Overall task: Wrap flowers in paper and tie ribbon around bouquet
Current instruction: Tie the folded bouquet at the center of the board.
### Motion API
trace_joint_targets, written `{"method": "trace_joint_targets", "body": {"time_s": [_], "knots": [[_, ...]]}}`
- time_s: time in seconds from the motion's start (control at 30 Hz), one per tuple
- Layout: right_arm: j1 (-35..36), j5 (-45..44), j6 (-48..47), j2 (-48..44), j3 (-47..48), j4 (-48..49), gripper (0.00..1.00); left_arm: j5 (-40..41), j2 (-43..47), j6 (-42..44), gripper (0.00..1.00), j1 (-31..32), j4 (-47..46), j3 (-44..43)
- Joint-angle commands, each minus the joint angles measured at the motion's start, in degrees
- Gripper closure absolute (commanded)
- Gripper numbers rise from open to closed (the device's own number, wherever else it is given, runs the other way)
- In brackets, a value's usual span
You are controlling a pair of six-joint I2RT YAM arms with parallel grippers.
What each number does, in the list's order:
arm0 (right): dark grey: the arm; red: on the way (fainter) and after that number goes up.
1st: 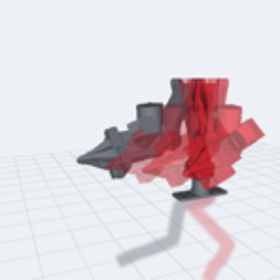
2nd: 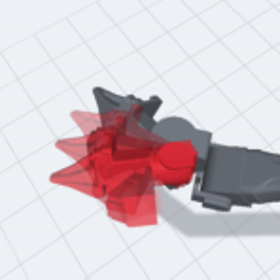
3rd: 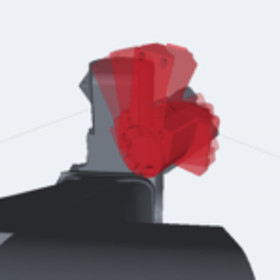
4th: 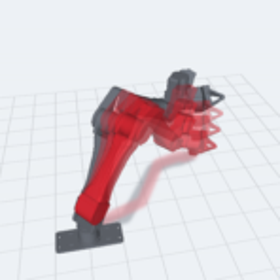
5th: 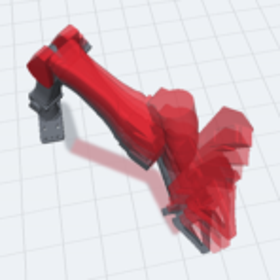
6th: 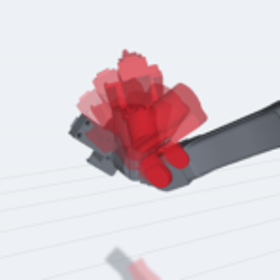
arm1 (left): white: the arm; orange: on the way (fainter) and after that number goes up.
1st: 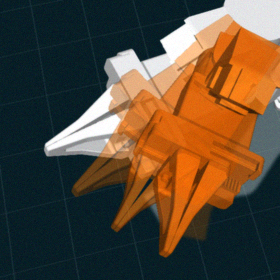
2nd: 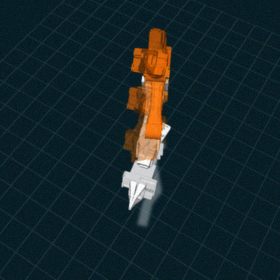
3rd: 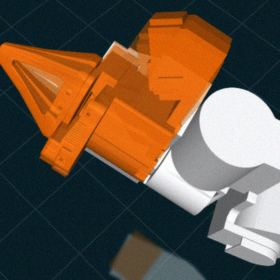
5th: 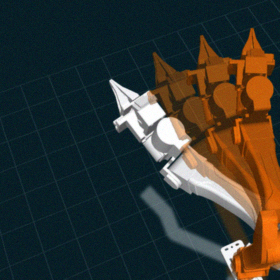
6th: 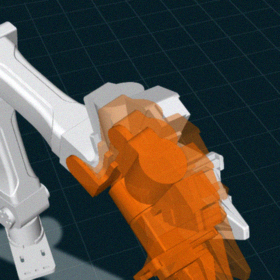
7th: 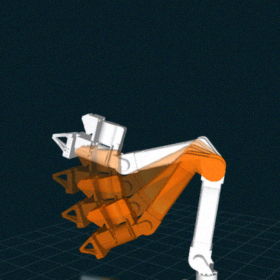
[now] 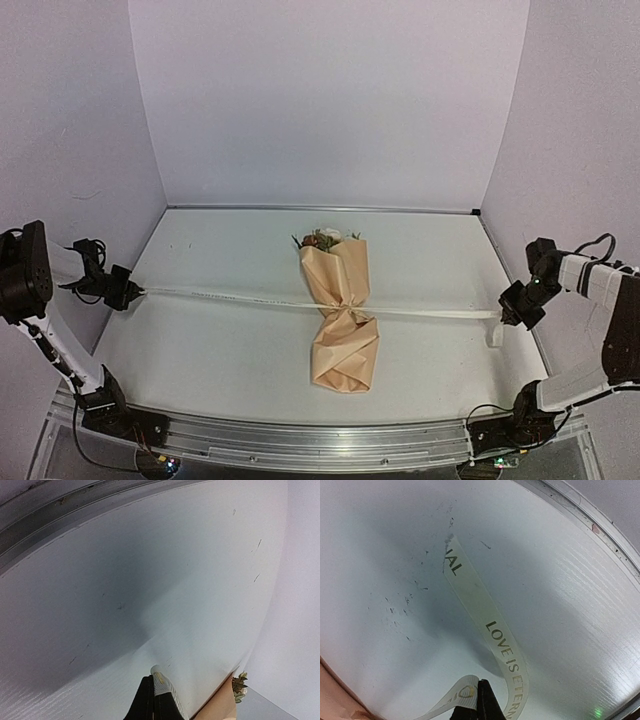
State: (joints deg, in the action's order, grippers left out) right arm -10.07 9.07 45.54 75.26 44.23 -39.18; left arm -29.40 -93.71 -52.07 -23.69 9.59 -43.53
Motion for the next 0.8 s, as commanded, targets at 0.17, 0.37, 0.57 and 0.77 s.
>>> {"method": "trace_joint_targets", "body": {"time_s": [0.17,0.37,0.57,0.77], "knots": [[0.03,-6.41,-2.10,0.20,2.04,-1.33,1.00,12.97,0.42,-3.51,1.00,-6.78,-5.38,-0.97],[9.08,-5.36,-9.11,3.03,5.43,-4.23,1.00,13.79,1.31,-0.57,1.00,1.38,-4.60,-1.76],[13.83,-4.68,-13.07,4.31,7.18,-7.47,0.78,13.59,1.90,1.17,0.71,4.53,-4.89,-0.48],[17.25,-8.11,-17.98,2.96,9.15,-10.93,0.31,16.91,6.15,4.12,0.23,11.18,-0.87,-3.07]]}}
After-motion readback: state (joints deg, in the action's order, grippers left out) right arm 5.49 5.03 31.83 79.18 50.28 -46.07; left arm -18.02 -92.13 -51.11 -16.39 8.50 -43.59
